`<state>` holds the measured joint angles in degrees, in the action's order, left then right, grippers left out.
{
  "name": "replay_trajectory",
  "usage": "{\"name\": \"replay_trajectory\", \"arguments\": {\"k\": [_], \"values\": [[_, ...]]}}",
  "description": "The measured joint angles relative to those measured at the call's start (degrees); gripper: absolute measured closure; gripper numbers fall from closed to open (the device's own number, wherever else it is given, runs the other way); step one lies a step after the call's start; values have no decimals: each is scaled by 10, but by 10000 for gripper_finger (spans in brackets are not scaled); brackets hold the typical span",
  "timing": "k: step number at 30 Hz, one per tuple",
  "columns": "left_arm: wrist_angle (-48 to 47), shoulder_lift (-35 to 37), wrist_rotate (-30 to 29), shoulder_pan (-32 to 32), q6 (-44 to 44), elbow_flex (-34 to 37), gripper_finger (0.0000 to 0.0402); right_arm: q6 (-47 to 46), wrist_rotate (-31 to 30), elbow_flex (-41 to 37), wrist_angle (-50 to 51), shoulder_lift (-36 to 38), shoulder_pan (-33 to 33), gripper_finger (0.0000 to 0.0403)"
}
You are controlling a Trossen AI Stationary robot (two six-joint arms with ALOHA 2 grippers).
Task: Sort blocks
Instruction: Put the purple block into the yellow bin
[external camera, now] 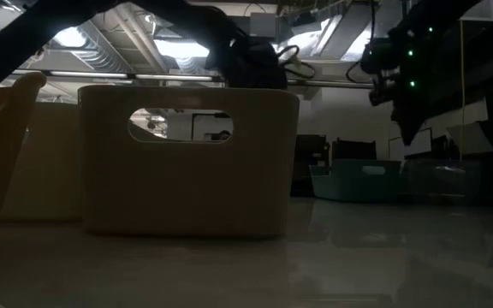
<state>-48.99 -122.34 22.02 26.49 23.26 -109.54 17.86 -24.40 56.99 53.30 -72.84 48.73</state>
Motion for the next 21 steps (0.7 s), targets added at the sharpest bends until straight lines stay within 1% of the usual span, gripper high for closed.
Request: {"name": "replay_trajectory", "arguments": {"k": [4, 9, 11, 15, 17, 21], "values": [[-16, 0, 83, -7, -36, -6, 312, -14, 0, 35, 30, 0, 0, 196], [-95, 0, 187, -25, -78, -25, 317, -29, 0, 49, 57, 0, 0, 196], [-131, 2, 217, -36, -95, -32, 316, -29, 0, 49, 57, 0, 0, 196], [-220, 14, 249, -72, -119, -34, 313, -30, 0, 49, 58, 0, 0, 196], [-280, 18, 253, -99, -121, -34, 313, -31, 0, 49, 62, 0, 0, 196], [-360, 21, 254, -170, -138, -34, 315, -31, 0, 49, 69, 0, 0, 196]]}}
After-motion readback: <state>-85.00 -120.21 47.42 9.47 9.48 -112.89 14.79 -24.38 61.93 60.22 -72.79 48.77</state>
